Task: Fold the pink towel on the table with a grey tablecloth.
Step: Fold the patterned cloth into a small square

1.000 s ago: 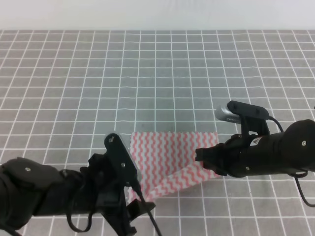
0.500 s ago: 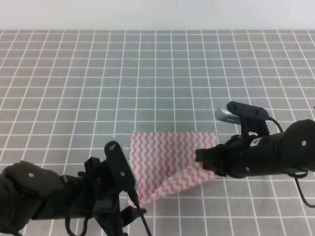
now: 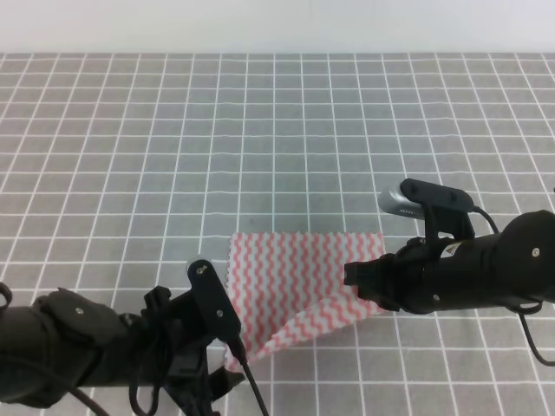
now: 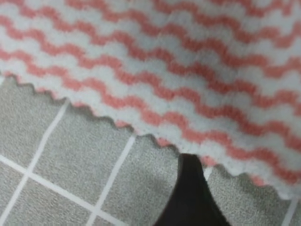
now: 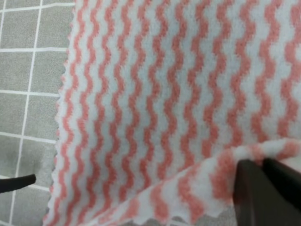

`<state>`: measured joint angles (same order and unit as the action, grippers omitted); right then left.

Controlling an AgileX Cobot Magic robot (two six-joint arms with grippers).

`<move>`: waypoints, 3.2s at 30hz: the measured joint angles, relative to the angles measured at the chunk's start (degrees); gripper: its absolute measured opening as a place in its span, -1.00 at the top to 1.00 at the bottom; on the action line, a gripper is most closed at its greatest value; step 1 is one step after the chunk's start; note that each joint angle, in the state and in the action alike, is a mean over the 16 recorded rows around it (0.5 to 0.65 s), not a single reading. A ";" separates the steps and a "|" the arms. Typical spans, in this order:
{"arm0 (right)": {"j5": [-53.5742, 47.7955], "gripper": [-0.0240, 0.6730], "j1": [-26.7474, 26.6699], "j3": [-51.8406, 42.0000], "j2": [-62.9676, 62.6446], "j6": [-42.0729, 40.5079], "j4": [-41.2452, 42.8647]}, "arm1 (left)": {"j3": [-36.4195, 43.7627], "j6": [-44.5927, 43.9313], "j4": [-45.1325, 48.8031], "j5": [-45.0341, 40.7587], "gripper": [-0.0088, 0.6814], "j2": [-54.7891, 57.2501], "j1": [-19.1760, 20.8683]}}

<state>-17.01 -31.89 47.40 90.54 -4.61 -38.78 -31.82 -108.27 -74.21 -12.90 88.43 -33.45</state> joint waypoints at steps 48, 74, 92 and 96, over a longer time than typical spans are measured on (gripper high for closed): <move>0.49 0.98 1.69 -0.01 -0.05 0.23 -0.80 | -7.32 -8.74 -8.93 8.67 0.98 0.79 0.01; 2.07 0.98 4.76 -0.01 2.10 0.19 -1.44 | -12.64 -8.69 -14.10 10.99 0.98 8.07 -0.01; 1.02 0.98 5.46 2.45 3.43 -0.03 -1.13 | -14.79 -9.25 -14.08 12.57 0.98 8.29 -0.03; 0.63 0.98 5.59 3.15 4.22 -0.01 -1.04 | -15.14 -9.47 -14.08 12.80 0.98 8.39 -0.01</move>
<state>-16.37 -26.30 50.54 94.76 -4.63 -39.82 -46.96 -117.74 -88.29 -0.10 96.82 -33.47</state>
